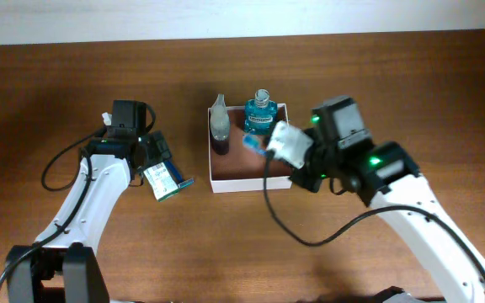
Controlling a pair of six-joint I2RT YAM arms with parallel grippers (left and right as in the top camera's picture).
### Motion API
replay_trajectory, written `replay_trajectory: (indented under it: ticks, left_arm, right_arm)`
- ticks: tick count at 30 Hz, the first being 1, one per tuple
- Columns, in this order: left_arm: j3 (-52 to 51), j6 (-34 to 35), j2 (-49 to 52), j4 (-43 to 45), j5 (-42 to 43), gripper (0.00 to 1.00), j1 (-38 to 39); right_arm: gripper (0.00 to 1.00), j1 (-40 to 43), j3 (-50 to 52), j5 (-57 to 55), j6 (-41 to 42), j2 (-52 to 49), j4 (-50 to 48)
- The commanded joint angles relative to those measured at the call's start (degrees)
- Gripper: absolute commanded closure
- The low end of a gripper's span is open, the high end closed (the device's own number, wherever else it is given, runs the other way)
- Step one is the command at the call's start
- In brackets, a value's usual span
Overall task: Pack container
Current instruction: 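Carry the toothbrush left and lay it in the box front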
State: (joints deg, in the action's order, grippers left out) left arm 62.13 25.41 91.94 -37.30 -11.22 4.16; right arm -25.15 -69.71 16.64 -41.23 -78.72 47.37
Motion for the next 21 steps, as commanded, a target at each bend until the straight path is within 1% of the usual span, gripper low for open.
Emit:
replay_trajectory:
  ticks: [1,3,10,16,21]
  left_arm:
    - [-0.1,0.7,0.3,0.0,-0.6,0.01,0.2]
    - [-0.1,0.7,0.3,0.0,-0.6,0.01,0.2]
    - [-0.1,0.7,0.3,0.0,-0.6,0.01,0.2]
    - [-0.1,0.7,0.3,0.0,-0.6,0.01,0.2]
    - [-0.1,0.7,0.3,0.0,-0.6,0.01,0.2]
  right_arm:
    - [0.96,-3.8,-1.0,0.7,-11.8,-4.7,-1.5]
    - [0.96,-4.6,-1.0,0.7,-14.1,-7.1,-3.1]
    - [0.96,-4.9,-1.0,0.0,-14.5,-13.5,-9.6]
    - [0.96,-4.9,-1.0,-0.8,-14.4,-14.4,-14.6]
    - [0.96,-4.8,-1.0,-0.8,-13.8,-14.5,-15.3]
